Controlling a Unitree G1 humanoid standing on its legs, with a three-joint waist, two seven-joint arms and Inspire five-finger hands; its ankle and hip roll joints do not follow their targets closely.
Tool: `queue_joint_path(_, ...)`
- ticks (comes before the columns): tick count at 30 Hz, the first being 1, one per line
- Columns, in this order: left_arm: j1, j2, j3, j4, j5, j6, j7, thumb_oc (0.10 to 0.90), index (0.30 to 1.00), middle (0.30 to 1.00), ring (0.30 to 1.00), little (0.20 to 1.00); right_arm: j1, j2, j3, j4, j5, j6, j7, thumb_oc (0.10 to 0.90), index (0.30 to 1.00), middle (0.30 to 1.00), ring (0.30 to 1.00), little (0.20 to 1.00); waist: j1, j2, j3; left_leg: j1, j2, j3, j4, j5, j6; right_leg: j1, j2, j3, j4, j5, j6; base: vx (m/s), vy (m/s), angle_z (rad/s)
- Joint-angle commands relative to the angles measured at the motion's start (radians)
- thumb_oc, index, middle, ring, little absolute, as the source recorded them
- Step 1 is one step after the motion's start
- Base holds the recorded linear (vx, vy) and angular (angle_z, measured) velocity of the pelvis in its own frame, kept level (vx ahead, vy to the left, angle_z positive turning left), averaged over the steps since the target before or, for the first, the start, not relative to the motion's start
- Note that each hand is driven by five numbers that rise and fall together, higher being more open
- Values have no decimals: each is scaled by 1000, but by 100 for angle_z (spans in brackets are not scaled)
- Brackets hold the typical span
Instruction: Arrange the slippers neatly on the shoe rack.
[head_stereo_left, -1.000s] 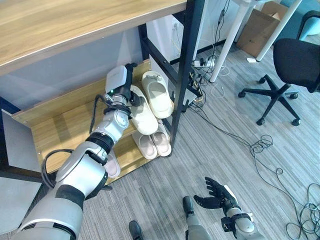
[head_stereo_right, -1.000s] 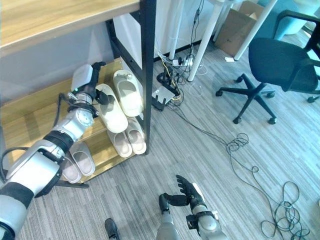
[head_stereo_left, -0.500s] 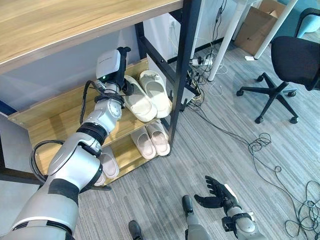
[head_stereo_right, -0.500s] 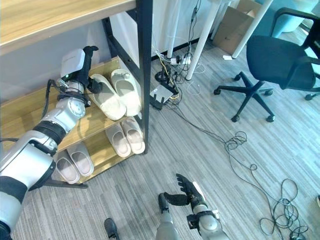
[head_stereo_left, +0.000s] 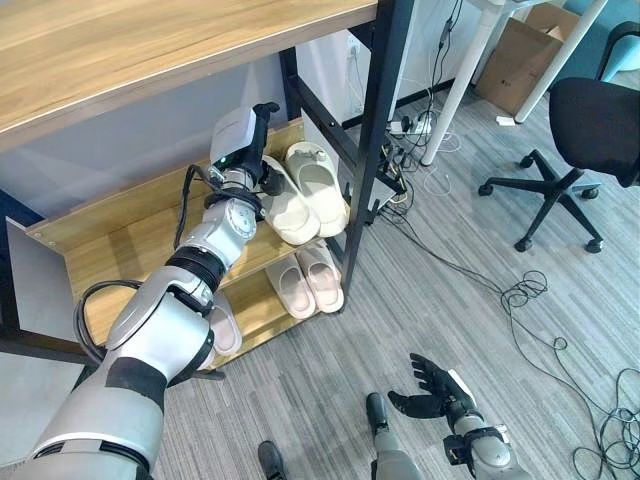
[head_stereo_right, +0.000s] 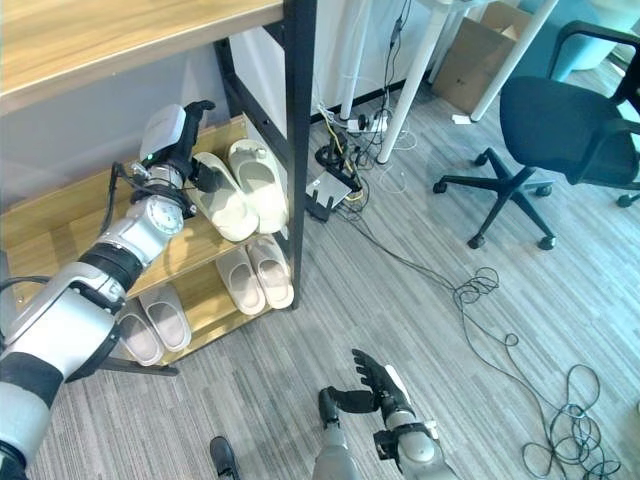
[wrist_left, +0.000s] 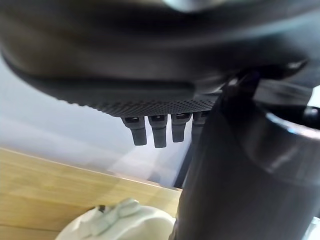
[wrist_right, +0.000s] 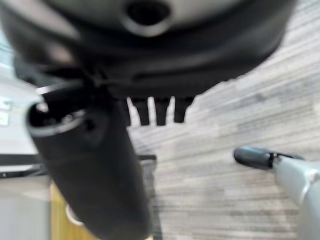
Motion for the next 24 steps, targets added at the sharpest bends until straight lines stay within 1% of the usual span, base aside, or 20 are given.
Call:
queue_joint_path(1,-159,34,39,2,-11,-70,-1,800,900,900,900,900,-27,-48,-68,0,4,-58,6,800,900,900,900,900,22,20,35,15,-51,-27,3,-115,33,40,27,-89,4,-106,62,0,0,0)
queue_joint_path(6,-159,43,19,-10,25,-64,-6,800,900,900,900,900,-43,-41,-72,10,3,-56,2,800,900,900,900,900,30,23,39,14,-52,-32,3,-113,34,44,23,-95,4,-105,62,-6,0,0)
queue_joint_path(14,-159,78,16,-50,66,-63,29,800,900,900,900,900,-53,-40,-71,28,6,-61,3,800,900,900,900,900,44,20,42,13,-55,-42,3,-109,35,48,22,-99,4,-105,62,-13,0,2)
queue_joint_path(15,-161,91,4,-68,107,-52,49,800,900,900,900,900,-56,-40,-76,33,13,-63,4,800,900,900,900,900,47,20,43,16,-54,-43,3,-109,35,52,22,-101,4,-105,62,-15,1,4)
queue_joint_path(16,-162,91,3,-68,107,-52,49,800,900,900,900,900,-56,-40,-76,33,13,-63,4,800,900,900,900,900,46,20,41,12,-56,-44,3,-106,36,48,20,-101,4,-103,62,-40,2,3)
queue_joint_path(17,-154,106,-7,-87,149,-43,55,800,900,900,900,900,-61,-42,-84,33,14,-66,-3,800,900,900,900,900,51,18,43,13,-57,-46,3,-105,36,50,20,-104,4,-103,61,-32,2,1)
queue_joint_path(18,-153,106,-6,-88,149,-43,55,800,900,900,900,900,-61,-42,-83,33,14,-66,-3,800,900,900,900,900,50,18,42,12,-57,-47,3,-105,36,49,19,-104,4,-103,62,-38,6,0)
queue_joint_path(19,-143,118,-13,-103,182,-39,56,800,900,900,900,900,-66,-44,-90,37,18,-68,-6,800,900,900,900,900,55,18,44,15,-58,-49,3,-105,37,54,19,-104,4,-104,61,0,0,0)
queue_joint_path(21,-143,119,-13,-103,182,-39,56,800,900,900,900,900,-66,-43,-89,37,18,-68,-6,800,900,900,900,900,54,18,43,14,-58,-49,3,-105,37,53,19,-105,4,-104,61,-17,3,2)
queue_joint_path(23,-100,114,6,-132,188,-41,45,800,900,900,900,900,-75,-36,-98,40,18,-68,-16,800,900,900,900,900,60,17,46,14,-60,-50,3,-104,38,54,16,-108,4,-102,59,-52,11,4)
queue_joint_path(24,-75,102,29,-147,168,-48,40,800,900,900,900,900,-73,-29,-97,43,17,-64,-15,800,900,900,900,900,63,17,46,12,-62,-52,3,-103,39,53,13,-109,4,-101,59,-27,7,5)
